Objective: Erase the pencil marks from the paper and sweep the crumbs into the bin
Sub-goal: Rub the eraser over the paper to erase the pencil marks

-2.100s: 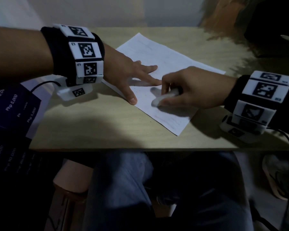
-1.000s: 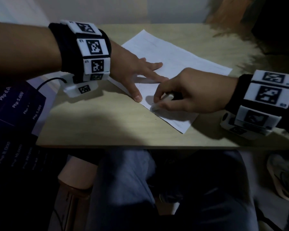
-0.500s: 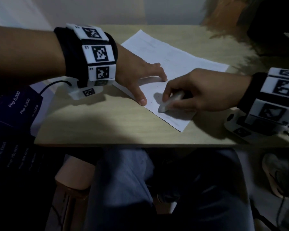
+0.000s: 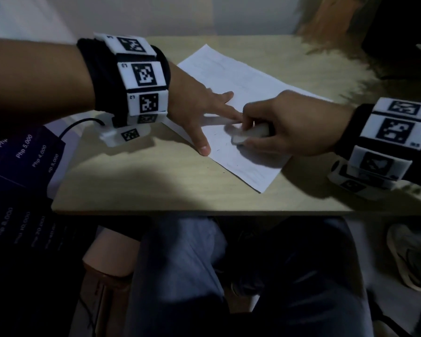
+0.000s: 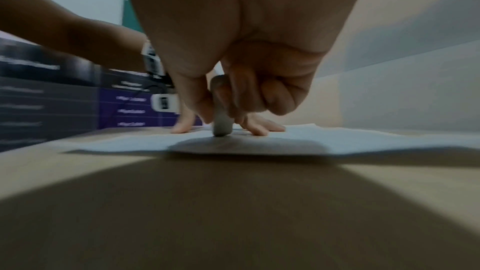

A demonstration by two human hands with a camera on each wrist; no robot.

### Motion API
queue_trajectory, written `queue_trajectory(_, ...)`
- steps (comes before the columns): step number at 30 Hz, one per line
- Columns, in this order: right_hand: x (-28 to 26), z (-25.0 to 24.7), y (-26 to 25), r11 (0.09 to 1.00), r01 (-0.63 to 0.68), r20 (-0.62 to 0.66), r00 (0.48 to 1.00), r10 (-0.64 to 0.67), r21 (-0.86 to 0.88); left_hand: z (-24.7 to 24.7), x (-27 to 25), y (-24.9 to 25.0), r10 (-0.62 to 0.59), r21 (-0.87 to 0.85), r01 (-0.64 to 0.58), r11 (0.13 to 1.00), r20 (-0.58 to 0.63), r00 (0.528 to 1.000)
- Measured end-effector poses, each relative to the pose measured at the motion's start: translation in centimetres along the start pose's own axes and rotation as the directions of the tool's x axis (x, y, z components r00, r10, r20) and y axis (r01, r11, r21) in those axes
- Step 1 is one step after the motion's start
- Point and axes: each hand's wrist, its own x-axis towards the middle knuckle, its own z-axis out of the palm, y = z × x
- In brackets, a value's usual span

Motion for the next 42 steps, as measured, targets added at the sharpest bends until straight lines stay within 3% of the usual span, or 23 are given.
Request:
queue_trajectory(2, -0.5, 0.0, -0.6, 0.994, 0.005, 0.142, 0.99, -0.021, 0.108, 0.0, 0.0, 0.0, 0.001, -0.008, -0.001, 1.0, 0.0, 1.0)
queue_trajectory(4, -0.5, -0.2, -0.7, 0.988, -0.043, 0.195, 0.981, 0.013, 0.148, 0.1, 0.0, 0.1, 0.007, 0.0, -0.007, 1.0, 0.004, 1.0)
queue_trajectory(8, 0.0, -0.2, 0.0, 0.999, -0.046, -0.012, 0.999, 0.046, -0.026, 0.1, 0.1, 0.0, 0.008, 0.022, -0.008, 1.0, 0.0, 1.0)
queue_trajectory(11, -0.6, 0.0, -0.7, 0.997, 0.03, 0.11, 0.993, -0.038, 0.078, 0.1, 0.1, 0.0, 0.009, 0.019, -0.009, 1.0, 0.007, 1.0)
queue_trajectory(13, -0.8, -0.2, -1.0, 0.987, 0.009, 0.201, 0.979, -0.043, 0.163, 0.1, 0.0, 0.1, 0.004, 0.026, -0.004, 1.0, 0.009, 1.0)
queue_trajectory(18, -0.5, -0.1, -0.5, 1.0, 0.003, 0.021, 1.0, -0.004, 0.018, 0.0, 0.0, 0.1, -0.003, 0.003, 0.003, 1.0, 0.012, 1.0)
queue_trajectory(22, -1.2, 0.2, -1.4, 0.986, 0.04, 0.198, 0.978, -0.073, 0.164, 0.1, 0.1, 0.0, 0.003, -0.015, -0.002, 1.0, 0.027, 1.0)
queue_trajectory(24, -1.1, 0.2, -1.1, 0.986, 0.027, 0.17, 0.984, -0.055, 0.164, 0.1, 0.0, 0.0, 0.006, -0.021, -0.005, 1.0, 0.031, 0.999)
queue_trajectory(27, -0.8, 0.2, -0.6, 0.999, 0.016, 0.031, 0.999, -0.018, 0.05, 0.0, -0.1, 0.1, 0.004, -0.027, -0.003, 1.0, 0.033, 0.999)
queue_trajectory(31, -1.1, 0.5, -1.1, 0.991, 0.051, 0.15, 0.986, -0.07, 0.126, 0.0, -0.2, 0.1, -0.007, -0.02, 0.007, 1.0, 0.037, 0.999)
queue_trajectory(35, -0.8, 0.2, -1.0, 0.998, 0.001, 0.058, 0.998, -0.005, 0.068, -0.1, -0.3, 0.1, -0.002, -0.016, 0.003, 1.0, 0.037, 0.999)
queue_trajectory(39, -1.1, 0.4, -1.2, 0.991, 0.001, 0.169, 0.985, -0.024, 0.137, 0.2, -0.4, -0.1, 0.02, -0.077, -0.019, 0.997, 0.018, 1.0)
queue_trajectory(42, -0.9, 0.1, -1.2, 0.992, -0.041, 0.153, 0.988, 0.023, 0.116, 1.1, -0.4, -0.5, 0.059, -0.18, -0.062, 0.982, -0.019, 0.998)
